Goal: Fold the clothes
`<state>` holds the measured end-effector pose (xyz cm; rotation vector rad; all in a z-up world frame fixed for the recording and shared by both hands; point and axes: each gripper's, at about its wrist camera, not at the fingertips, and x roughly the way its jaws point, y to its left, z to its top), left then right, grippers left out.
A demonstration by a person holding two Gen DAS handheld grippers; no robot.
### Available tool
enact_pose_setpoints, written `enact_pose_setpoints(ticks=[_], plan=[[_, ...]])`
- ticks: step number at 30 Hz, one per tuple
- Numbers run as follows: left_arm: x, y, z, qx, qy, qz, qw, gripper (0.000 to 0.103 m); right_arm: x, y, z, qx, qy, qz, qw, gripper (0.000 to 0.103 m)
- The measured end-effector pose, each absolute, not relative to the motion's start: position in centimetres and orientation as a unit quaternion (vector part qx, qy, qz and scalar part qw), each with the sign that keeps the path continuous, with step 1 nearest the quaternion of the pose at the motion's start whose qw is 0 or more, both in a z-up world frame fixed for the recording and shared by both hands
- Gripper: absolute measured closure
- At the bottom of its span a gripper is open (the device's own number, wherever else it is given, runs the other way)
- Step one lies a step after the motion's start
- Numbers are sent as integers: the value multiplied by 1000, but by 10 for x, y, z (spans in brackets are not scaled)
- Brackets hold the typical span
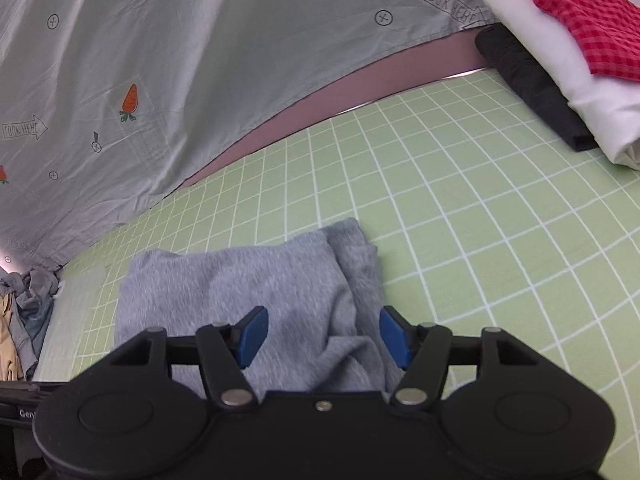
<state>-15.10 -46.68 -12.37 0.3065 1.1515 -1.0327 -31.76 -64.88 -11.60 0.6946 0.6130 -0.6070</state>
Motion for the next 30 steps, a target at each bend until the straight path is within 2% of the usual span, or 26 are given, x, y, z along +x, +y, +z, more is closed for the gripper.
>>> enact_pose_setpoints(ticks=[2, 4, 6, 7, 9, 14, 16, 18, 19, 21, 30], plan=[[-147, -469, -122, 135, 512, -467, 708, 16, -307, -656, -119, 330, 293, -280, 853, 46], [-142, -472, -119, 134, 504, -468, 713, 16, -295, -665, -127, 339, 309, -264, 849, 56], [-137, -476, -118, 134, 499, -467, 718, 16, -285, -670, -133, 340, 324, -246, 848, 71], [-134, -478, -118, 134, 497, -465, 720, 16, -282, -671, -135, 338, 329, -238, 849, 89], [-133, -480, -116, 134, 491, -464, 725, 16, -283, -668, -127, 316, 307, -242, 864, 93], [-134, -479, -115, 133, 480, -462, 734, 16, -297, -662, -93, 270, 224, -290, 890, 93], [-136, -479, -121, 137, 492, -454, 730, 16, -289, -670, -106, 270, 274, -313, 868, 88], [-138, -477, -124, 135, 497, -451, 729, 16, -287, -676, -123, 280, 319, -329, 844, 77], [-138, -474, -124, 133, 497, -450, 729, 16, -294, -675, -126, 293, 317, -333, 838, 74], [-139, -470, -124, 127, 501, -449, 729, 16, -310, -666, -124, 311, 296, -336, 838, 59], [-146, -460, -119, 127, 501, -454, 726, 16, -334, -622, -131, 308, 337, -343, 821, 57]])
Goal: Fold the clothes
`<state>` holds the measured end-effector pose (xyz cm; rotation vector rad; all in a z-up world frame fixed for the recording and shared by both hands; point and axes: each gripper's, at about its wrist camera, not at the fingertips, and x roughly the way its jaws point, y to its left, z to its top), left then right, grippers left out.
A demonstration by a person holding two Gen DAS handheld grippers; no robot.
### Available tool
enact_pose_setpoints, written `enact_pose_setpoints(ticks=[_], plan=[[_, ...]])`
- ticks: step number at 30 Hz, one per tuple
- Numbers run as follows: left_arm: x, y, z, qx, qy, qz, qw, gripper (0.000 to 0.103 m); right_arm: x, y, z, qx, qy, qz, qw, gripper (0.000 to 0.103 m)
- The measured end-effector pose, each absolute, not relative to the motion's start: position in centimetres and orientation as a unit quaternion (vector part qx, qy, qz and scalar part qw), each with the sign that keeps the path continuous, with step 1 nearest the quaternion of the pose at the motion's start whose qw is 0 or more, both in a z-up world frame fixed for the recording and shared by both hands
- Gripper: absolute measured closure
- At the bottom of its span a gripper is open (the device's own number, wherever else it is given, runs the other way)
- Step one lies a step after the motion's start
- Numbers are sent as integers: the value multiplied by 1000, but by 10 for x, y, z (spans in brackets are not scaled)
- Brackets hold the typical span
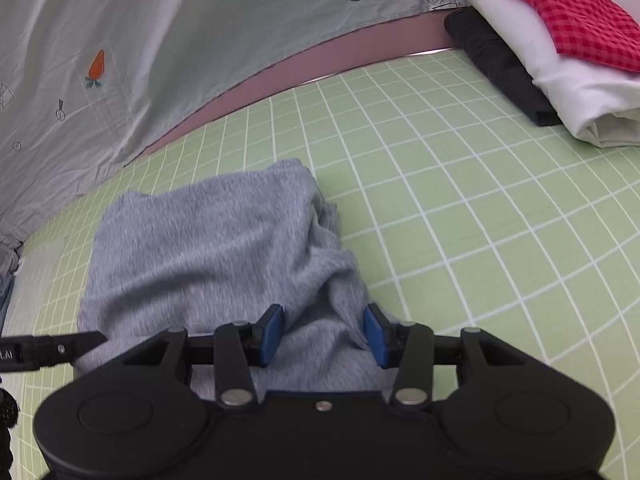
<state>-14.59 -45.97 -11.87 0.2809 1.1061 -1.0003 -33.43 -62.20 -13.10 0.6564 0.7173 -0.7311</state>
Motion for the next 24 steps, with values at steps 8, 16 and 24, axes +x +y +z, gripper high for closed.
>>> enact_pose_setpoints(ticks=[8, 16, 24], plan=[[-150, -448, -123, 119, 522, -460, 709, 16, -356, -607, -135, 318, 344, -353, 810, 53], [-160, -432, -121, 128, 531, -460, 700, 16, -374, -596, -135, 322, 349, -357, 804, 65], [-159, -430, -113, 146, 528, -465, 696, 16, -387, -584, -134, 327, 352, -360, 800, 63]])
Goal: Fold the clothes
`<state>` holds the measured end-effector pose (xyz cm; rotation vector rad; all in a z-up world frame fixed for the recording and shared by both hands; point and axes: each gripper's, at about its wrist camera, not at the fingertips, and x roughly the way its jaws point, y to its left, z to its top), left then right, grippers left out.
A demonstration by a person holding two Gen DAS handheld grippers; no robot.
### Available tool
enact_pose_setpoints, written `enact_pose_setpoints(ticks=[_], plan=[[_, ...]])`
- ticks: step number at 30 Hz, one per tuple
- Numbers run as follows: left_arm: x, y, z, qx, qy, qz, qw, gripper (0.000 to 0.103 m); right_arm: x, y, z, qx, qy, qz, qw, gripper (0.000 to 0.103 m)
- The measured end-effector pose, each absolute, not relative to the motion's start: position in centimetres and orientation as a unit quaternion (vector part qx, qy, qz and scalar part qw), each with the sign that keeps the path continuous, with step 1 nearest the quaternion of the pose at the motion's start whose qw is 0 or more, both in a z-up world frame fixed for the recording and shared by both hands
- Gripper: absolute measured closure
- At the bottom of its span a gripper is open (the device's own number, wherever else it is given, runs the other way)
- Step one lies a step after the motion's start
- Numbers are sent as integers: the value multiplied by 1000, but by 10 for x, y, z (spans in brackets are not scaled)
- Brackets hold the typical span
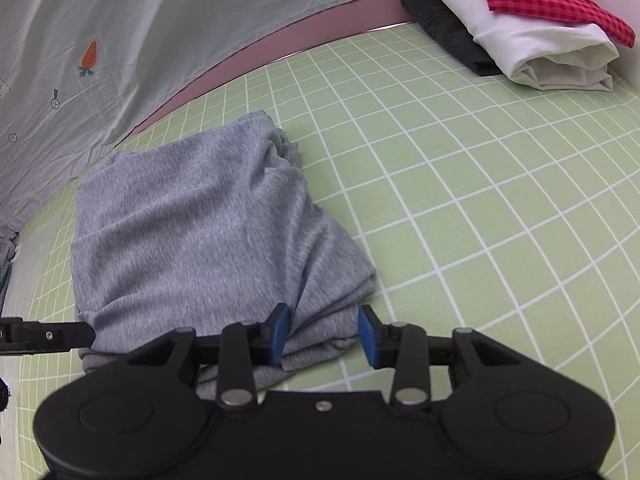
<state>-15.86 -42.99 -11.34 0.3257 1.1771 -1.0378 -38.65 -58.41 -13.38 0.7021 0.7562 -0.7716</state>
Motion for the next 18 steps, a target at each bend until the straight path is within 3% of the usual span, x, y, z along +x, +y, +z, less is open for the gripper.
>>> enact_pose_setpoints(ticks=[5, 10, 18], plan=[[-149, -427, -93, 112, 489, -474, 724, 15, -379, -591, -115, 308, 329, -375, 811, 50], [-125, -434, -103, 47, 511, -448, 732, 17, -360, -602, -117, 299, 327, -365, 819, 49], [-139, -436, -116, 45, 530, -469, 704, 33, -351, -598, -140, 277, 378, -353, 810, 49]])
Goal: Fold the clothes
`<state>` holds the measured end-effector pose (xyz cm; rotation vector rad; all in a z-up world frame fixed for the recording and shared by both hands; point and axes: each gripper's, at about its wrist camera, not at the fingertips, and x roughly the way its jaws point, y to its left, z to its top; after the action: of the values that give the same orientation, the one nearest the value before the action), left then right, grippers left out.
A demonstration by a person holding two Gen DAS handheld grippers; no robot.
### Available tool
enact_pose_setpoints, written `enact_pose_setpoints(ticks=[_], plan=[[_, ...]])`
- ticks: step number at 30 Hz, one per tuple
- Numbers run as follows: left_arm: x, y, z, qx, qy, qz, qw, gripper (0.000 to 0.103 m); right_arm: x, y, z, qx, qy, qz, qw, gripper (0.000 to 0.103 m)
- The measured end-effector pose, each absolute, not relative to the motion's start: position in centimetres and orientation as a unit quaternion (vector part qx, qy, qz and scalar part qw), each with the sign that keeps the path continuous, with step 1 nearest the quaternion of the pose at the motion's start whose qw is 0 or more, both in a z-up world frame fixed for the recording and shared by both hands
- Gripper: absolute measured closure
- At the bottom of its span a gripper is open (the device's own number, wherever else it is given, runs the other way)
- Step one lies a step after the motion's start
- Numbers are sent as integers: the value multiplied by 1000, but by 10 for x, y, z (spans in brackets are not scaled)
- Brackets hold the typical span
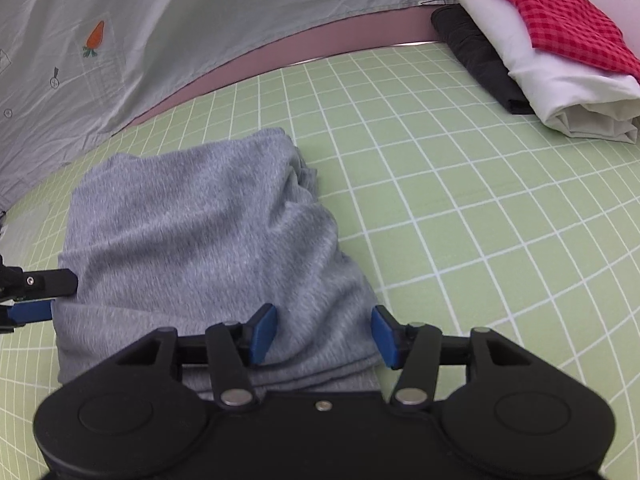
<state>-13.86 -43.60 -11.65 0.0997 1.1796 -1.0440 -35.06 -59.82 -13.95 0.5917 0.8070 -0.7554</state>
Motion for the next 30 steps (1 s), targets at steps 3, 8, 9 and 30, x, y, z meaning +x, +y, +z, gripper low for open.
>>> enact_pose_setpoints(ticks=[3, 8, 9, 30], plan=[[-157, -423, -118, 53, 532, -484, 693, 35, -357, -592, -136, 275, 377, -353, 811, 49], [-188, -402, -136, 76, 547, -475, 685, 48, -365, -585, -132, 269, 379, -350, 814, 49], [-193, -398, -141, 74, 556, -468, 683, 55, -367, -583, -131, 269, 379, -348, 814, 49], [-150, -439, -114, 33, 523, -464, 714, 17, -338, -624, -117, 258, 365, -323, 834, 14]])
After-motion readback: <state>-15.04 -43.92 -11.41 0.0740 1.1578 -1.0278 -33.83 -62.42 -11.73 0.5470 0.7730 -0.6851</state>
